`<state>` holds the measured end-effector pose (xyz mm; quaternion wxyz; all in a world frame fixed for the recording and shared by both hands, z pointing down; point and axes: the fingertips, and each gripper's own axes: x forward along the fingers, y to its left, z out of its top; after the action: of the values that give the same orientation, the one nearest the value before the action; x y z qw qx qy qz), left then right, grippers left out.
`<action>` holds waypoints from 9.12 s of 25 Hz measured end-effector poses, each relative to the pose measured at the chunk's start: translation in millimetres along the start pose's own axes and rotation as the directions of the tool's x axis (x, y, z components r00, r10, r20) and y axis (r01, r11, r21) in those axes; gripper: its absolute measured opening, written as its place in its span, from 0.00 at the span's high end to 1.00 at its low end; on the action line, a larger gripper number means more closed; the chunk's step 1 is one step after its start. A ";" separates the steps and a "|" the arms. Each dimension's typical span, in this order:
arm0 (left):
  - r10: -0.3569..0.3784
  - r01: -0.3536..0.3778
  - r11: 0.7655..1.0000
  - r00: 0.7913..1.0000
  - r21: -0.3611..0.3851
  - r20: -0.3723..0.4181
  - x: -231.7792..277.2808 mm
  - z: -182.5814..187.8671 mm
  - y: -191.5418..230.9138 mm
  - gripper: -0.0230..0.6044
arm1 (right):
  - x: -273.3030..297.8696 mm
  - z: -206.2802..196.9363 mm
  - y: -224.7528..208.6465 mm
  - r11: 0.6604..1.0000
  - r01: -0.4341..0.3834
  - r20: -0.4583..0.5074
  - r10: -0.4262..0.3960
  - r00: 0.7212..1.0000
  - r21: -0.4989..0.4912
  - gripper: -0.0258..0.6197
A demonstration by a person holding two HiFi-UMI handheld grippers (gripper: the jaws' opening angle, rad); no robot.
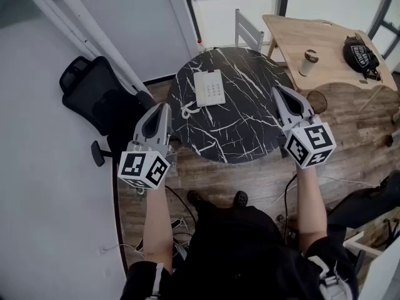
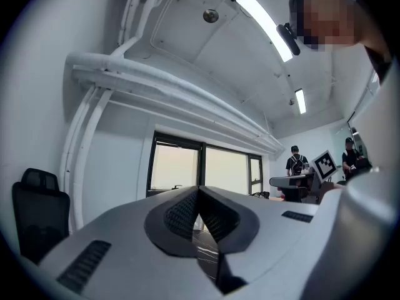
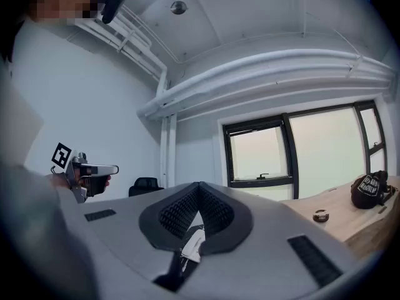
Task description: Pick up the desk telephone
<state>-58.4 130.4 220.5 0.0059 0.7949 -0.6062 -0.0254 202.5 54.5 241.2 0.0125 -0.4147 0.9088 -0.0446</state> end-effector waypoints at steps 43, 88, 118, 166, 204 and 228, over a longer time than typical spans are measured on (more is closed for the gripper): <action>-0.084 0.082 0.995 0.995 -0.053 -0.046 110.7 -39.0 81.3 0.94 | 105.5 -14.7 -20.4 0.998 0.063 -0.050 -0.062 0.997 0.012 0.91; -0.271 0.148 0.938 0.876 -0.313 -0.398 219.5 -246.7 183.5 0.76 | 280.0 -230.6 -25.9 0.990 0.108 -0.549 -0.038 0.835 0.095 0.79; -0.333 -0.073 0.842 0.709 -0.534 -0.622 244.7 -438.9 173.5 0.56 | 327.5 -438.5 -47.0 0.963 0.110 -0.790 0.133 0.598 0.246 0.64; -0.546 -0.060 0.600 0.699 -0.798 -0.462 263.6 -472.0 172.2 0.51 | 343.7 -467.8 -50.7 0.877 0.119 -0.738 0.312 0.598 0.466 0.66; -0.605 0.324 0.660 0.764 -0.678 -0.224 258.8 -227.8 132.3 0.53 | 291.4 -216.1 -29.6 0.939 0.189 -0.502 -0.021 0.865 0.286 0.69; -0.745 0.683 0.587 0.666 -0.435 0.041 268.2 -39.4 53.8 0.53 | 215.2 -17.2 -42.0 0.948 0.302 -0.160 -0.284 0.945 0.103 0.69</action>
<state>-37.6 -143.2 253.1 0.2077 0.9500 -0.2128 -0.0956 92.0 -134.1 265.2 -0.0333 -0.5394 0.8308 -0.1331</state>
